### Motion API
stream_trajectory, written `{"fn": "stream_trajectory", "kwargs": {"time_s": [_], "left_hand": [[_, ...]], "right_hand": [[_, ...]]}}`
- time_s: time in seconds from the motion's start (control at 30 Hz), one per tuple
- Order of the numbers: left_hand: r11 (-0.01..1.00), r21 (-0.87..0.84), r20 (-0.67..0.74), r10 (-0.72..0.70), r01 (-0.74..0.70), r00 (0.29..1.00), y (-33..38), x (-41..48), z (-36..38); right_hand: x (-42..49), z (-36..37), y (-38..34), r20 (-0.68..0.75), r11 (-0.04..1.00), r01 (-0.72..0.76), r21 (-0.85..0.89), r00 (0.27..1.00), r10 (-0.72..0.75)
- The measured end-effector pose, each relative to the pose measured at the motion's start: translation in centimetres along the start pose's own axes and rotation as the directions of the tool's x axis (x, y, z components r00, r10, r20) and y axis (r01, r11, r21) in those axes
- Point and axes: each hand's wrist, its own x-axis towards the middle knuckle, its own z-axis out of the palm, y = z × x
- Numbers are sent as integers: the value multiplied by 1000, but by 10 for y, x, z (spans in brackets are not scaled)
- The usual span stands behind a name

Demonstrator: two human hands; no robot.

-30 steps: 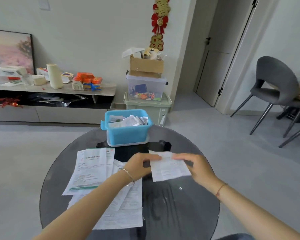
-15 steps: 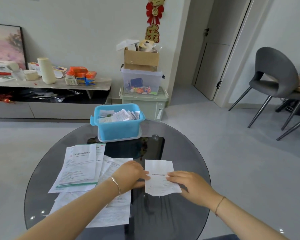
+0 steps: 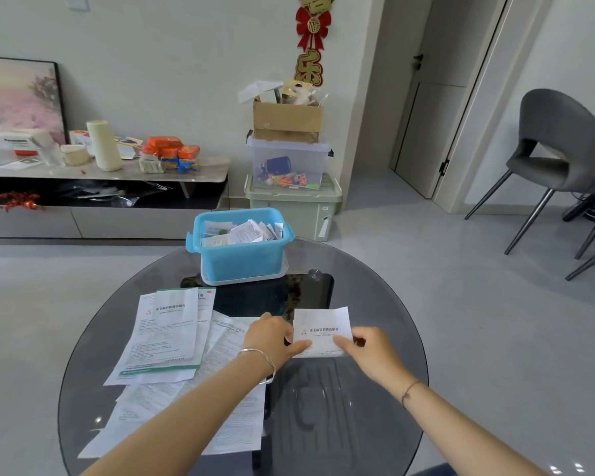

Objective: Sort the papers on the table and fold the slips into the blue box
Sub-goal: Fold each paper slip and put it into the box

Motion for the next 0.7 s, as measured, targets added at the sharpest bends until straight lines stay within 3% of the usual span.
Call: {"fn": "stream_trajectory", "kwargs": {"time_s": [0.13,0.23,0.4,0.7], "left_hand": [[999,32,-77,-28,31,997,6,-3,1],[1000,10,-123,24,-23,992,9,-12,3],[946,76,66,312,-317,948,13,-34,-2],[914,169,236,327,-370,915,15,-48,3]], "right_hand": [[3,0,0,-23,1000,-11,-26,1000,10],[6,-1,2,-57,999,-33,-30,998,31],[12,0,5,-81,998,-56,-25,995,53],[11,0,0,-89,995,-76,-62,994,70]]}}
